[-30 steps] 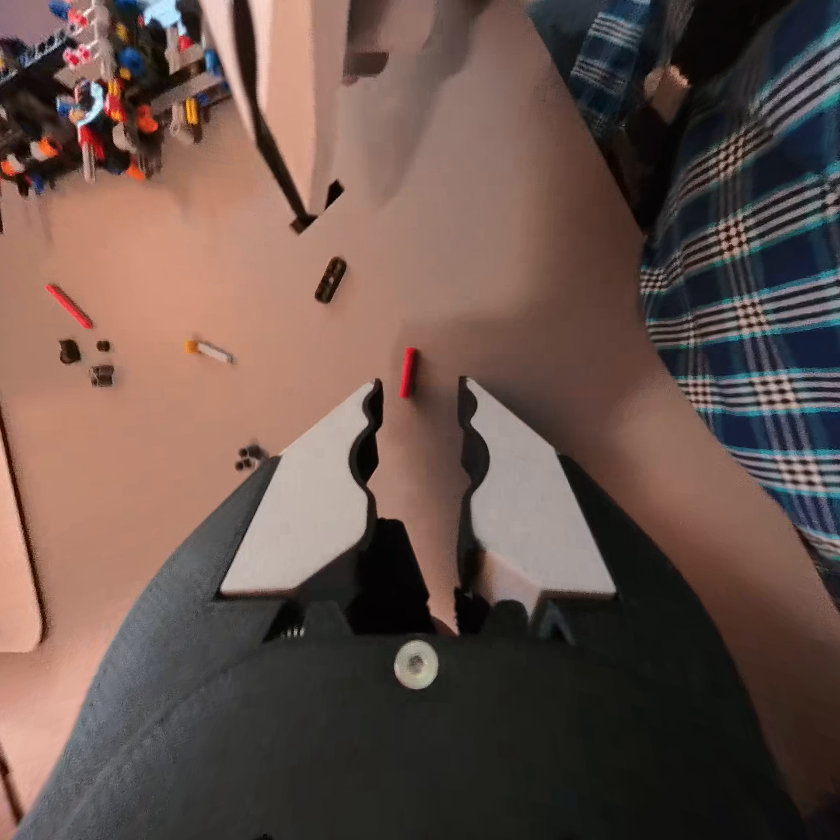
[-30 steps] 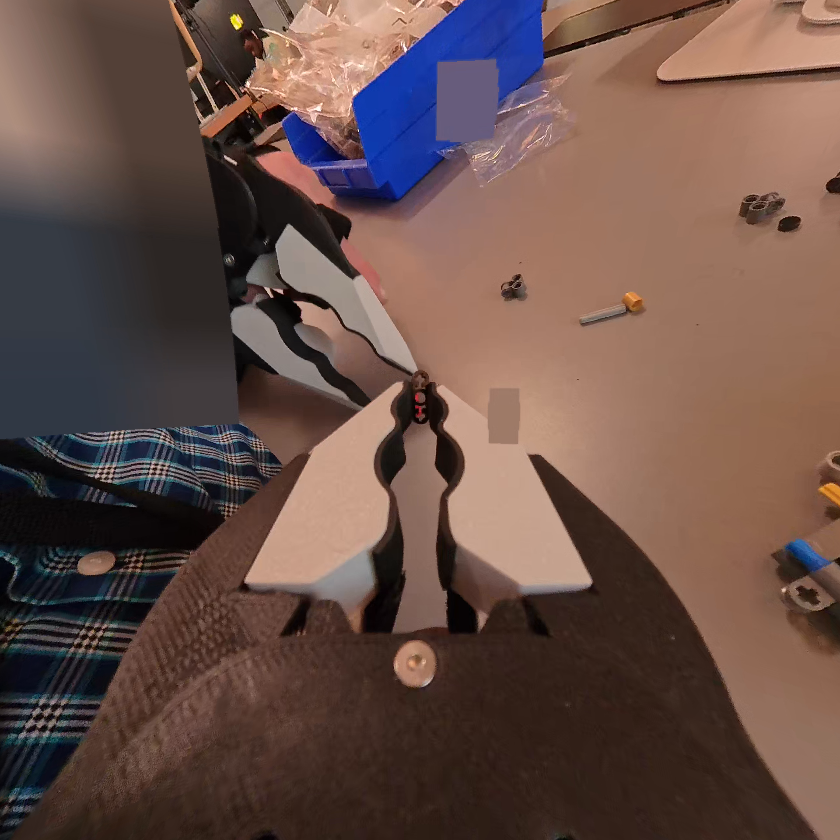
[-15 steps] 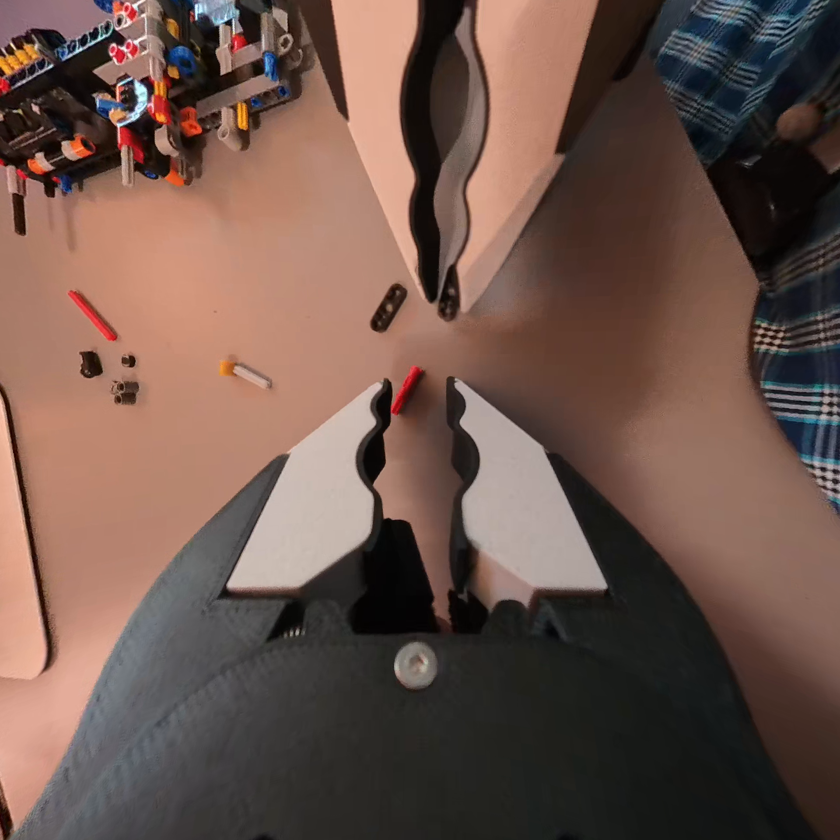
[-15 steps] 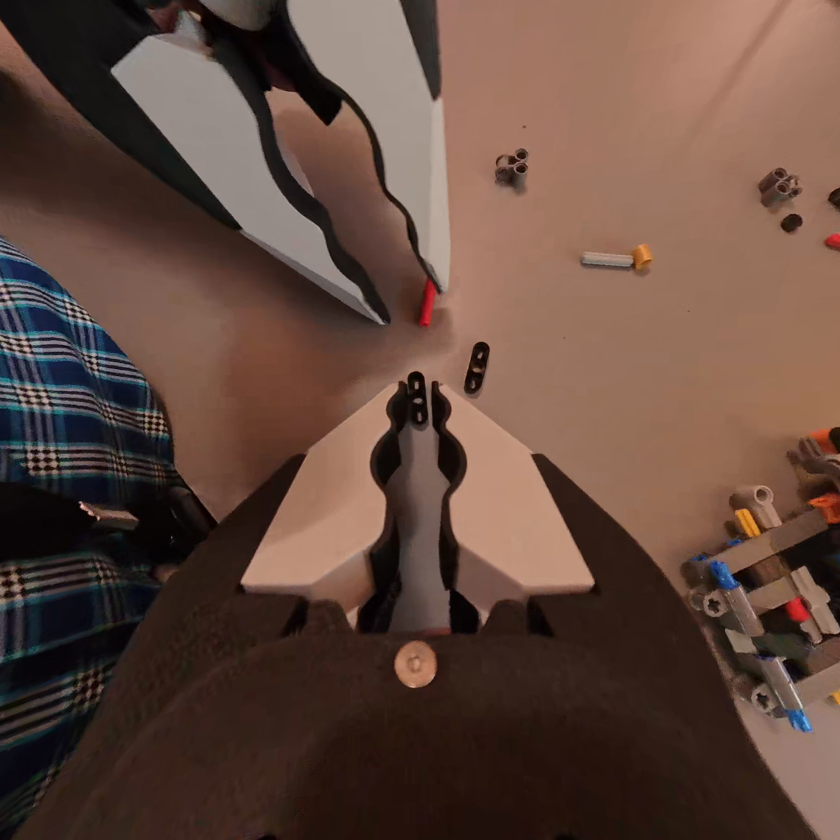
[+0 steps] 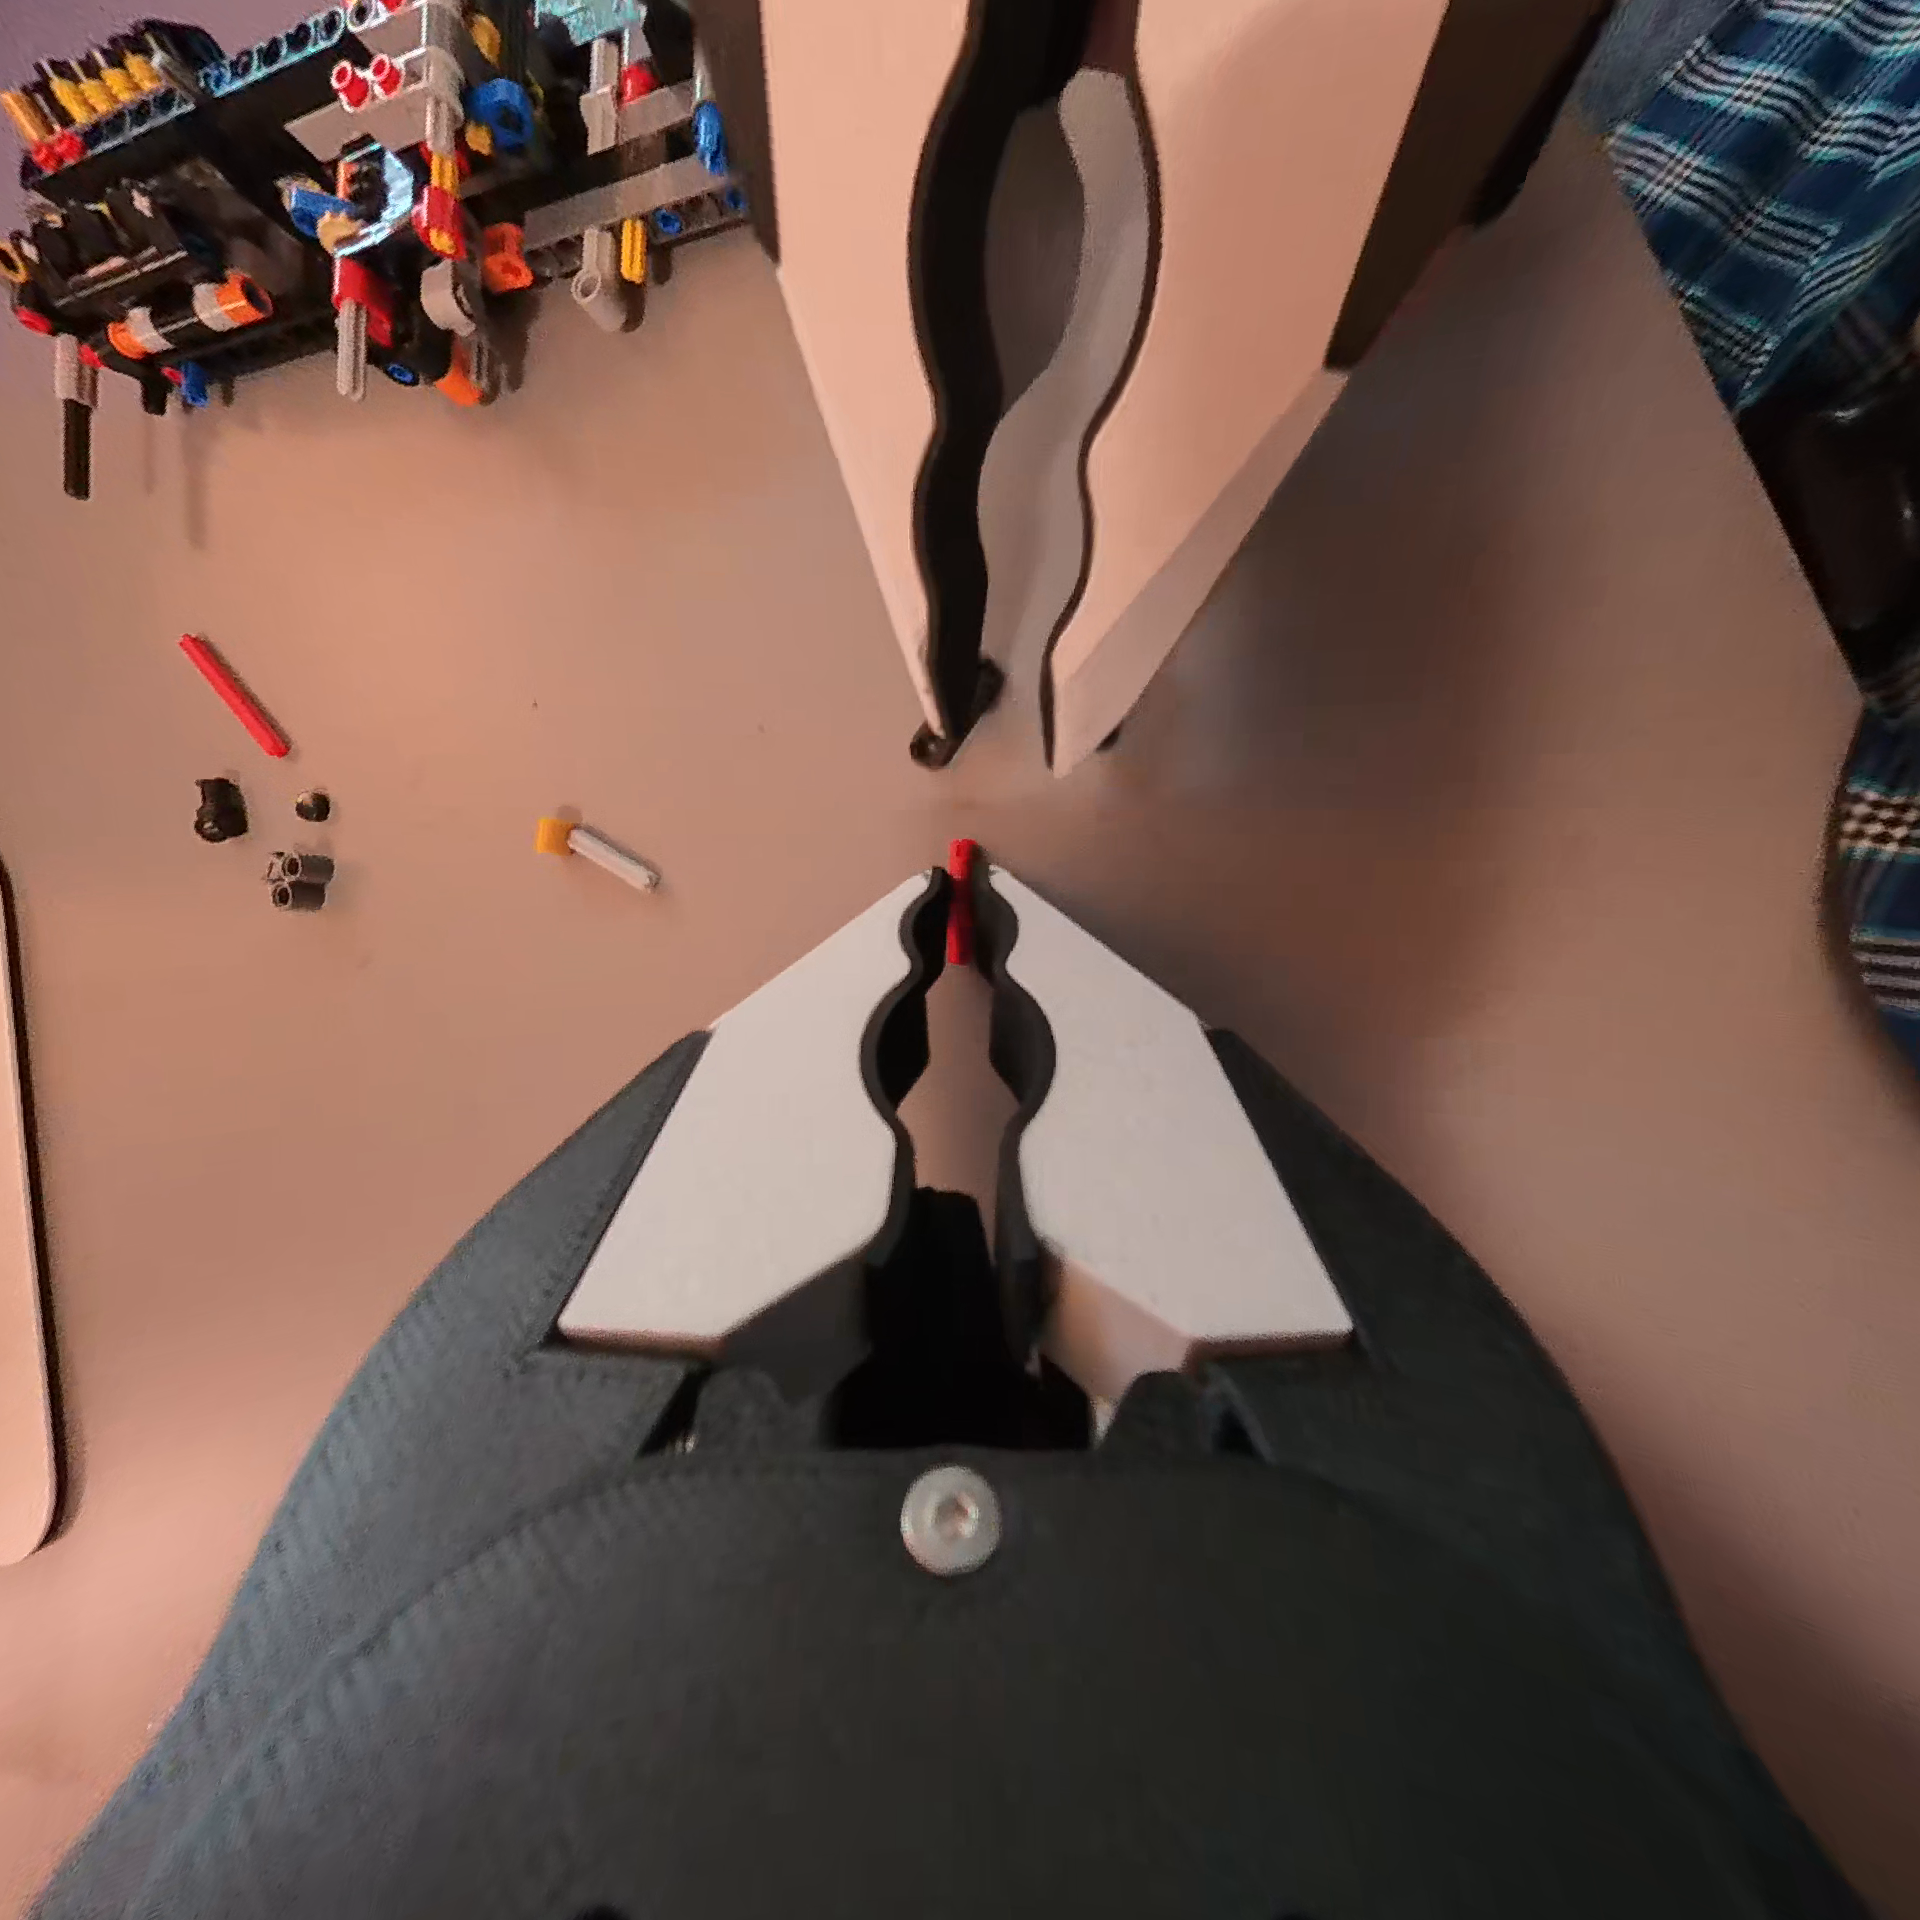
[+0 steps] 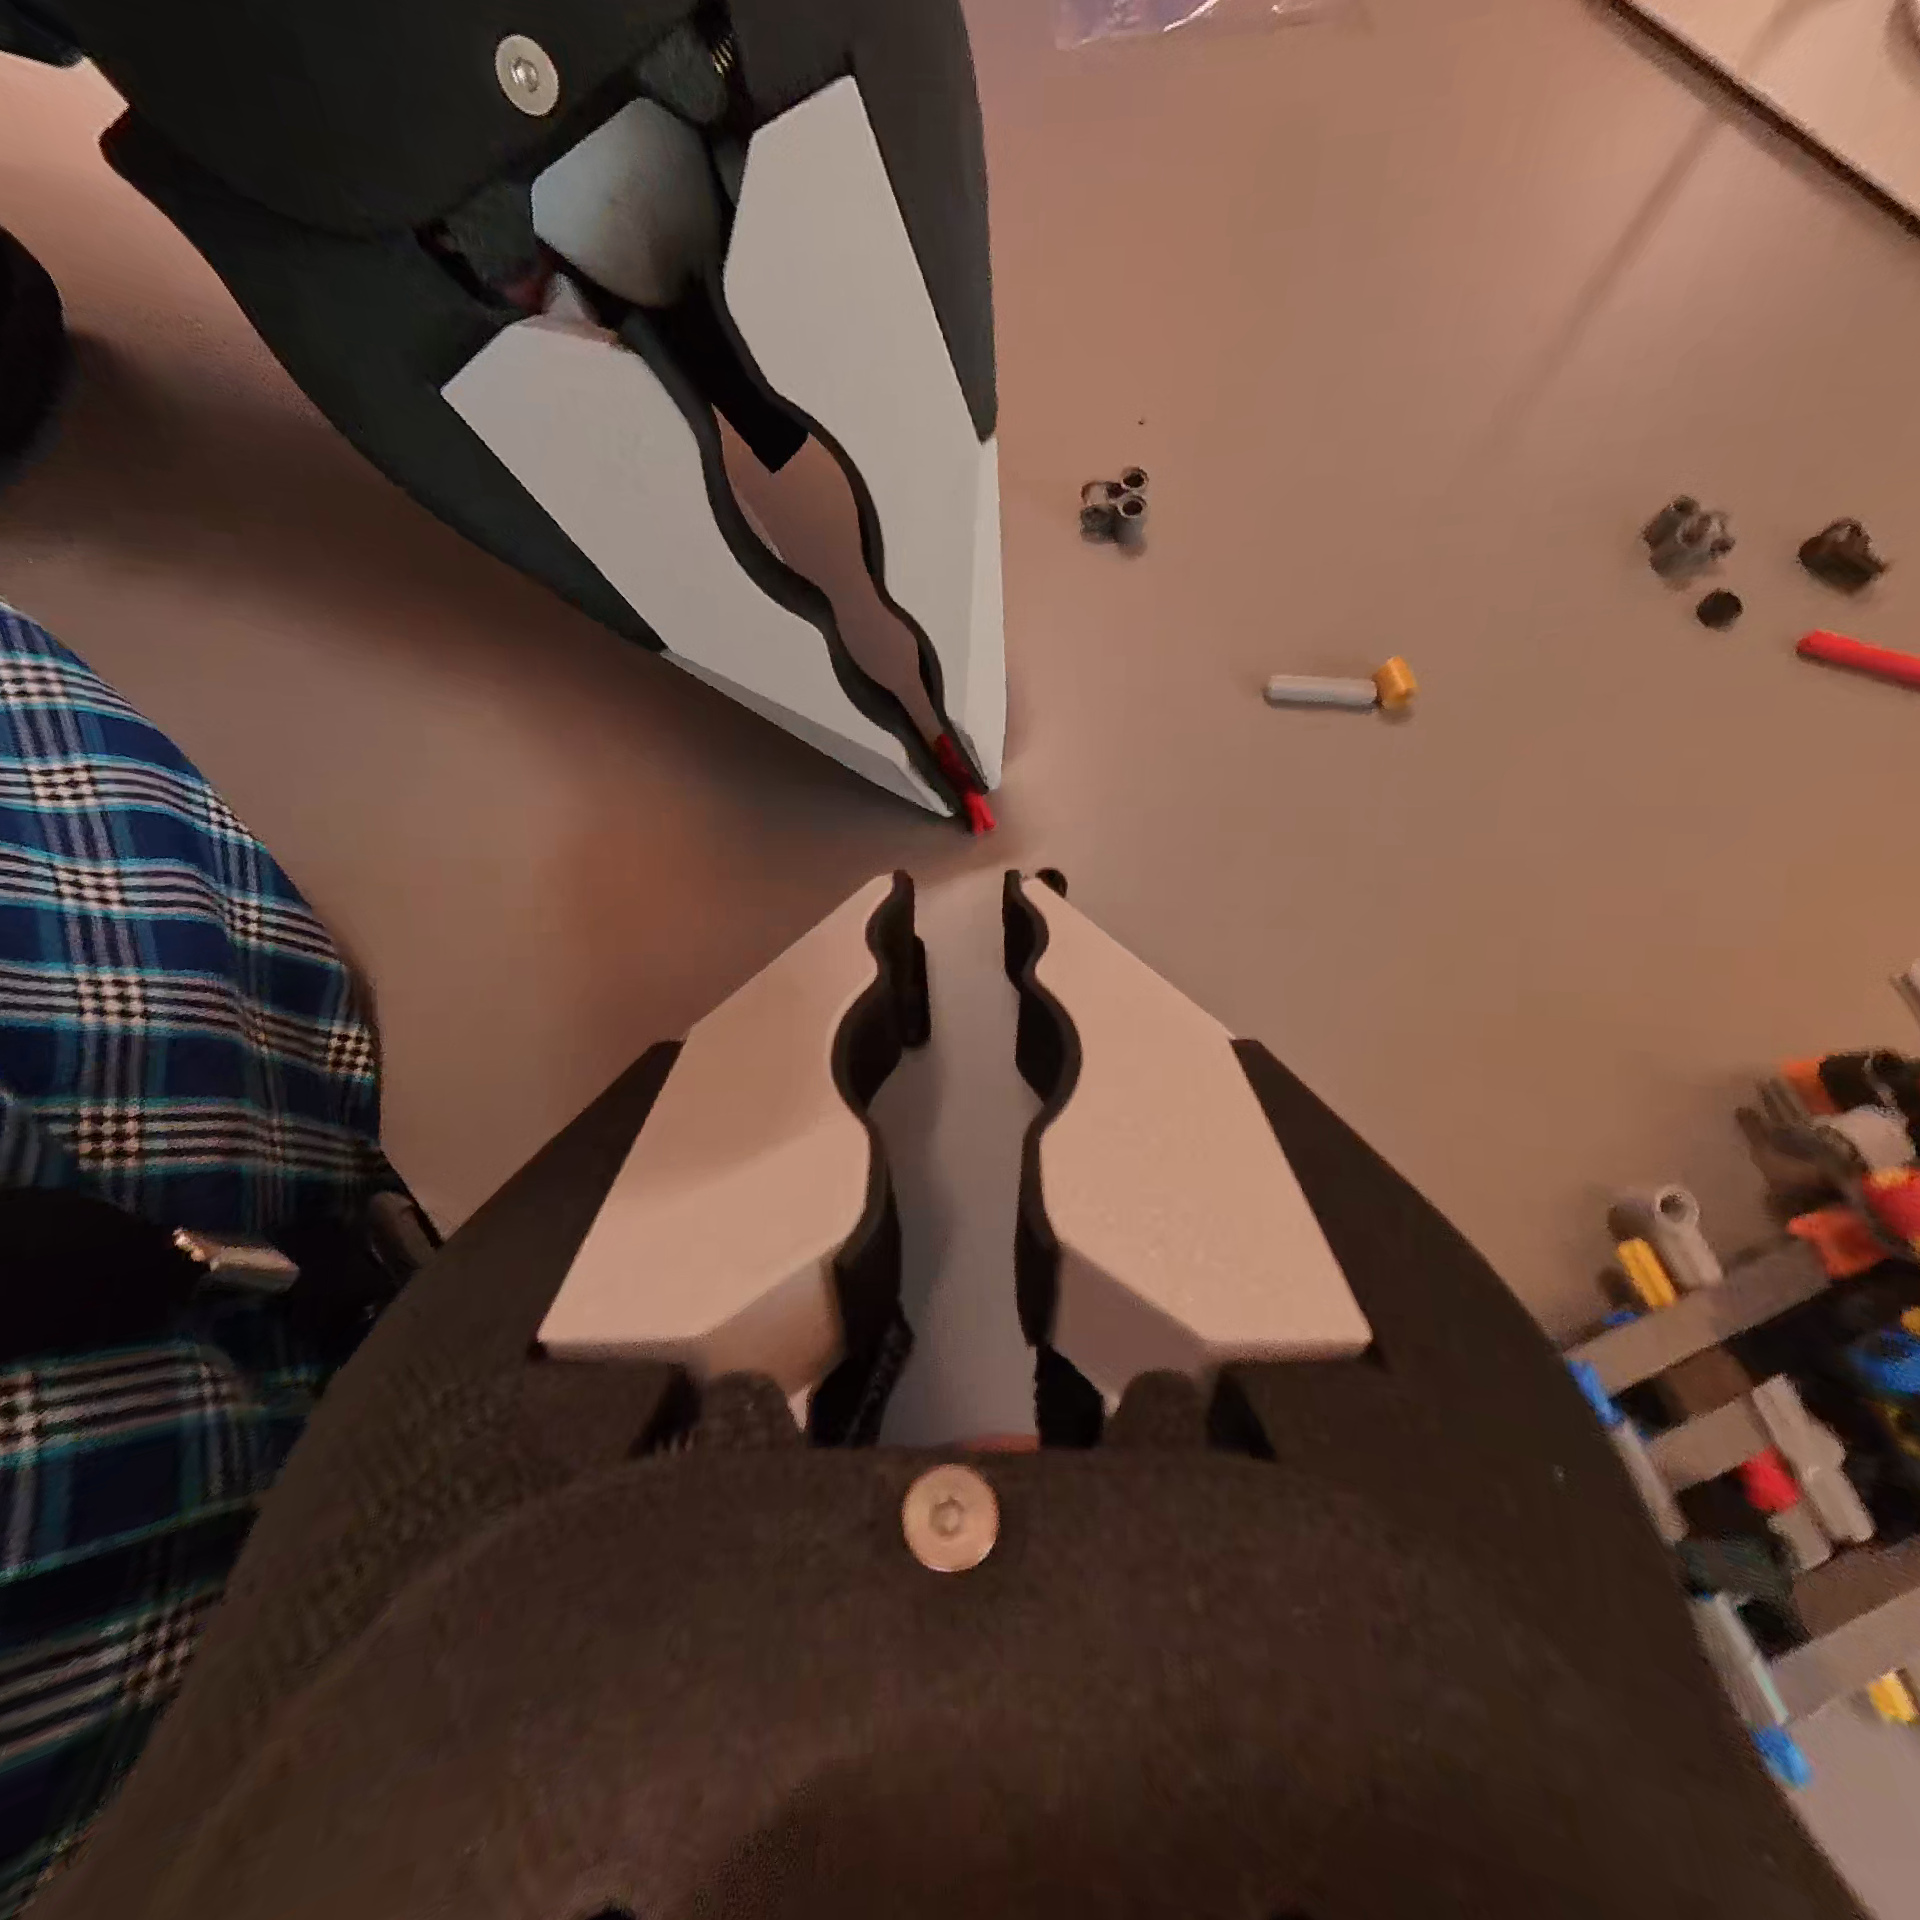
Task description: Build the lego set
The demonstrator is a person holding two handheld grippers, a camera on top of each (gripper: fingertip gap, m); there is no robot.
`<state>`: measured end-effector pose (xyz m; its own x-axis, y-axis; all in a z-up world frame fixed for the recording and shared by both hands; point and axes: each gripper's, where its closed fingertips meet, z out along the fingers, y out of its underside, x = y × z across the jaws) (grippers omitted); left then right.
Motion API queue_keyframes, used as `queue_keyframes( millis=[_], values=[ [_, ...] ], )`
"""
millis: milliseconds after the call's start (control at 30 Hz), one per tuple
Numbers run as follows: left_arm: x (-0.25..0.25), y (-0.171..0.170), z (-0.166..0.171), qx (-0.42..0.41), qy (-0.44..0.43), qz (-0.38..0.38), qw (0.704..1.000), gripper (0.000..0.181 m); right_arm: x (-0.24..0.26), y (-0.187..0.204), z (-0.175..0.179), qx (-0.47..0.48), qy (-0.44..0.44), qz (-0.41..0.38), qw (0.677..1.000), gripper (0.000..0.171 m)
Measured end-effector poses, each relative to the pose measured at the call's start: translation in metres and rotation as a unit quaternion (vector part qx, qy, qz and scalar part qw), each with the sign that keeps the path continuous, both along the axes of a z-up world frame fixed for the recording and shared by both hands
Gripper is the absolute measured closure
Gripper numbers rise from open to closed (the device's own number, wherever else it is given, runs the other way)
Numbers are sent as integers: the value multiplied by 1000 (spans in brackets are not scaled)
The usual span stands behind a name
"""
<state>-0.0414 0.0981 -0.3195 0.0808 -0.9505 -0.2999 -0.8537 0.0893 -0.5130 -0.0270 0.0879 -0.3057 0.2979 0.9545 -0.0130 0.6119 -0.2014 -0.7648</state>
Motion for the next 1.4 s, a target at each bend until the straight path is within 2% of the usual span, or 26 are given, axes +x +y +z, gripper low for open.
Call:
queue_keyframes(
  millis=[200,300,433,533,667,733,900,1067,1233,1400],
  values=[
    [-3,-2,0,-1,-12,-2,1000,178,-15,9,-2,58,-40,72,995,158],
    [-4,-2,0,8,-19,-5,1000,179,-17,10,-8,59,-62,113,990,160],
    [-2,1,9,34,-49,-5,998,179,-21,9,-5,42,-43,134,989,163],
    [0,6,22,62,-76,-2,995,179,-21,12,2,15,-13,119,993,164],
    [5,11,46,120,-116,-1,986,179,-13,22,29,-77,80,60,992,162],
    [8,14,61,176,-129,-6,976,179,-9,26,46,-143,145,24,979,161],
    [16,14,82,261,-144,-21,954,180,-3,22,62,-229,220,-9,948,164],
    [20,8,94,304,-154,-42,939,180,0,16,75,-272,285,-14,919,165],
    [23,3,98,303,-163,-52,938,180,3,12,90,-297,340,-12,892,161],
    [26,2,101,319,-166,-51,932,180,4,8,89,-296,349,-25,889,166]
  ],
)
